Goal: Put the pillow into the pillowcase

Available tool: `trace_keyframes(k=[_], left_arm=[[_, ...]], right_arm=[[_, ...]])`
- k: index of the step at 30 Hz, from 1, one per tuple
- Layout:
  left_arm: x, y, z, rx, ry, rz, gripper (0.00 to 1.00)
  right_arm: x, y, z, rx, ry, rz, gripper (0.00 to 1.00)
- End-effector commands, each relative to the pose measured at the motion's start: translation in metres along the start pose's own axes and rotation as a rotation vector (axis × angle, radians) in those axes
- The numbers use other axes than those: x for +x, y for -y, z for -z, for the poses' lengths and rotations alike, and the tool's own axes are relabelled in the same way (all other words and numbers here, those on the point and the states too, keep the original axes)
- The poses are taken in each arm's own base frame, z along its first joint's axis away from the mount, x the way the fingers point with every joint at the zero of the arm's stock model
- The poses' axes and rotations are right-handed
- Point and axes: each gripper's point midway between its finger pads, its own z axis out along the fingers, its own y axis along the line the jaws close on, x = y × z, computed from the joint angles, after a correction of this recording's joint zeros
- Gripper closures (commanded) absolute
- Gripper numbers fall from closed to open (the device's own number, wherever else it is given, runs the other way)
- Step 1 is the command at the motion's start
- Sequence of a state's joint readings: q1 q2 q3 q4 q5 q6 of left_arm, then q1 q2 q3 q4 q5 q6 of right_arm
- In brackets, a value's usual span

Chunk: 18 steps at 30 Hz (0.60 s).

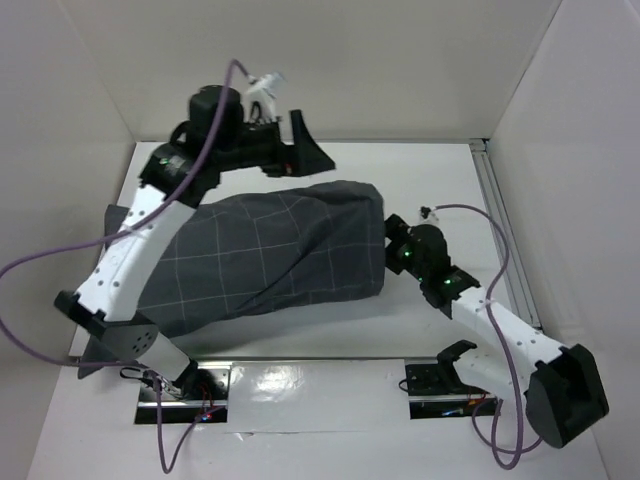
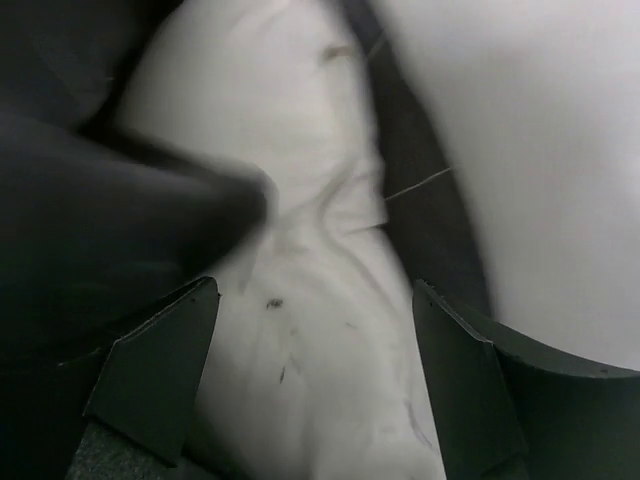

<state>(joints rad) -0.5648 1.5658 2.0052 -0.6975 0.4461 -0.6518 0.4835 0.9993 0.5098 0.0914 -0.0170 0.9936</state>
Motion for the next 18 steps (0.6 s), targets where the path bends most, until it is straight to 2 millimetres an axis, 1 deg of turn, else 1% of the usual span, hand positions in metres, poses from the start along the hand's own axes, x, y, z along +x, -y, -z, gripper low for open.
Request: trace_keyframes(k=[1,2,3,4,5,6,7,8,9,10,11,12,13,14,15,16,17,18], left_arm=[[0.000,-0.060,0.051,-0.288,0.060,-0.037,0.04],[0.005,-0.073,0.058,-0.332,0.059,-0.031,0.04],[0.007,-0.083,0.065,-0.366,0.065,-0.027,0.04],[0.021,-0.112,0.070,-0.445,0.041,0.014,0.04],[0.028,-0.117,0.083,-0.473,0.049,0.026,0.04],[0.034,-0.128,0.089,-0.506,0.047,0.041,0.04],[0.052,-0.157,0.096,-0.600,0.017,0.084,0.04],[0.061,-0.169,0.103,-0.654,0.011,0.125,0.04],[0.076,-0.180,0.116,-0.720,-0.017,0.150,0.04],[0.083,-0.198,0.130,-0.823,-0.010,0.180,0.04],[0.103,-0.214,0.136,-0.892,-0.044,0.227,0.04],[0.113,-0.220,0.145,-0.935,-0.053,0.227,0.04],[0.121,-0.226,0.150,-0.957,-0.057,0.255,0.03],[0.141,-0.235,0.150,-0.979,-0.100,0.285,0.03],[0.146,-0.238,0.145,-0.948,-0.097,0.301,0.03],[0.153,-0.243,0.143,-0.939,-0.103,0.313,0.03],[0.174,-0.252,0.140,-0.944,-0.145,0.334,0.03],[0.180,-0.258,0.137,-0.934,-0.150,0.351,0.03]], right_arm=[[-0.017,0.051,0.030,0.234,-0.035,0.130,0.15],[-0.022,0.057,0.034,0.247,-0.050,0.120,0.13],[-0.027,0.056,0.035,0.241,-0.051,0.127,0.13],[-0.031,0.054,0.037,0.236,-0.050,0.134,0.13],[-0.041,0.049,0.038,0.223,-0.047,0.148,0.13],[-0.044,0.047,0.038,0.218,-0.056,0.158,0.13],[-0.055,0.037,0.039,0.210,-0.038,0.168,0.13],[-0.058,0.038,0.039,0.223,-0.042,0.184,0.12],[-0.065,0.034,0.041,0.218,-0.033,0.190,0.12],[-0.070,0.029,0.042,0.201,-0.026,0.197,0.10],[-0.074,0.015,0.044,0.152,-0.034,0.205,0.09],[-0.077,0.007,0.042,0.123,-0.039,0.221,0.06],[-0.079,-0.001,0.041,0.097,-0.043,0.224,0.04],[-0.081,-0.008,0.038,0.079,-0.058,0.232,0.03],[-0.079,-0.015,0.036,0.045,-0.080,0.233,0.03],[-0.077,-0.018,0.032,0.023,-0.095,0.233,0.01],[-0.076,-0.022,0.026,0.003,-0.113,0.219,0.01],[-0.074,-0.031,0.022,-0.056,-0.130,0.217,0.01]])
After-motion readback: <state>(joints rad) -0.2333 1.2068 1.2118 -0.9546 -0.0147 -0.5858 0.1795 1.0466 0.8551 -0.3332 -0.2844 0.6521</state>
